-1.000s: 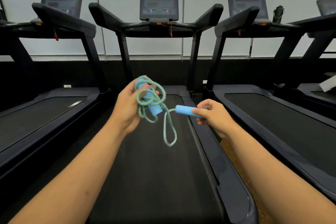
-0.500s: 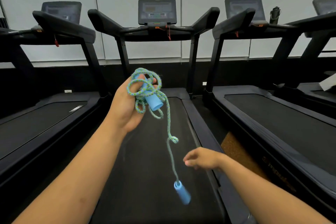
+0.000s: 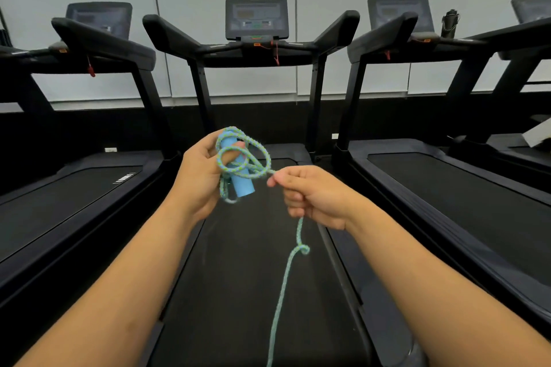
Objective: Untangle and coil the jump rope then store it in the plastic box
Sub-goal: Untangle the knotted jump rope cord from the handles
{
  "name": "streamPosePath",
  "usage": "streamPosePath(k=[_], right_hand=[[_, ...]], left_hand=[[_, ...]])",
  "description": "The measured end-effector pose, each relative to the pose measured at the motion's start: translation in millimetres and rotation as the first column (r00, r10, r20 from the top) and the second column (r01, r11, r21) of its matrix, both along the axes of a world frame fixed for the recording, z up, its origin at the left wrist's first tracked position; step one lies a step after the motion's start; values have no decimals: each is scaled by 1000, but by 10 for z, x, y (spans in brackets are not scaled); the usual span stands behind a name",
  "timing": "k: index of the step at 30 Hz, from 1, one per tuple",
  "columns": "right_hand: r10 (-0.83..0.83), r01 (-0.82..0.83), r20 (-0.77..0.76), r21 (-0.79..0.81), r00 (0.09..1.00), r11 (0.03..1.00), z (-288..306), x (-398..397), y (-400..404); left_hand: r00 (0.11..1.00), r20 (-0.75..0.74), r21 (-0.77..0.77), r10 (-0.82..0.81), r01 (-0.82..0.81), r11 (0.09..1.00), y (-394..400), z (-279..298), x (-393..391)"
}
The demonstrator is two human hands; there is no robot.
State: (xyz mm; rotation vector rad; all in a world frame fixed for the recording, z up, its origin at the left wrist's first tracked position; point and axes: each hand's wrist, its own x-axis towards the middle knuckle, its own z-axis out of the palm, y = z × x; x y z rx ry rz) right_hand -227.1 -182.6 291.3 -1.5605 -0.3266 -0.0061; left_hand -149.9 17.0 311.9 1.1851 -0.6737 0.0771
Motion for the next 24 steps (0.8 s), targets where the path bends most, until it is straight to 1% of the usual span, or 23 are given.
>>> streamPosePath(k=[1,3,7,10,12,14,15,17,19,24], right_hand=[[-64,64,28,-8,998,998,27,-1,-31],[-139,138,82,19,987,990,98,-14,-85],[-266,260,159,56,951,964,246,-47,-198],[-313,304,196,75,929,950,296,-51,-275],[-347,336,223,87,911,938,311,-56,-333],[-383,373,246,85,891,924,326,-64,-399],[-390,382,250,82,886,921,332,-69,-433],[-383,378,254,72,888,923,343,-84,-479],[-371,369,257,59,892,928,351,-96,-488],[-342,345,269,37,901,938,368,-113,-423]], left_hand=[[1000,-17,9,8,-8,1000,21,-13,15],[999,-32,40,20,-19,999,58,-45,57],[998,35,194,58,-64,979,74,-87,61],[976,60,300,210,-218,929,73,-69,40],[963,7,418,269,-247,874,101,-67,64],[953,-22,543,304,-243,803,152,-93,110],[944,12,615,329,-266,743,183,-116,142],[920,114,734,374,-332,592,249,-160,189],[906,169,785,389,-362,503,290,-176,215],[886,262,854,383,-398,336,287,-218,223]])
